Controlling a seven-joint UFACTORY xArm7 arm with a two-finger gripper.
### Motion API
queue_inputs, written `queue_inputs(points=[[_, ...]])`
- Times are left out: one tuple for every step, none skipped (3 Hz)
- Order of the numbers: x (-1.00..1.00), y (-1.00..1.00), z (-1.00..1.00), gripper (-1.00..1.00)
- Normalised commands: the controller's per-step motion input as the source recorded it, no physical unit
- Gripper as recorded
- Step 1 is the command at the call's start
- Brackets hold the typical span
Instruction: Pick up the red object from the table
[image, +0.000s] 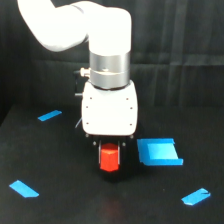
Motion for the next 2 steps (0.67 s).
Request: queue_inputs(points=[[0.12, 0.04, 1.0, -0.97], [0.26, 0.01, 0.9, -0.99]])
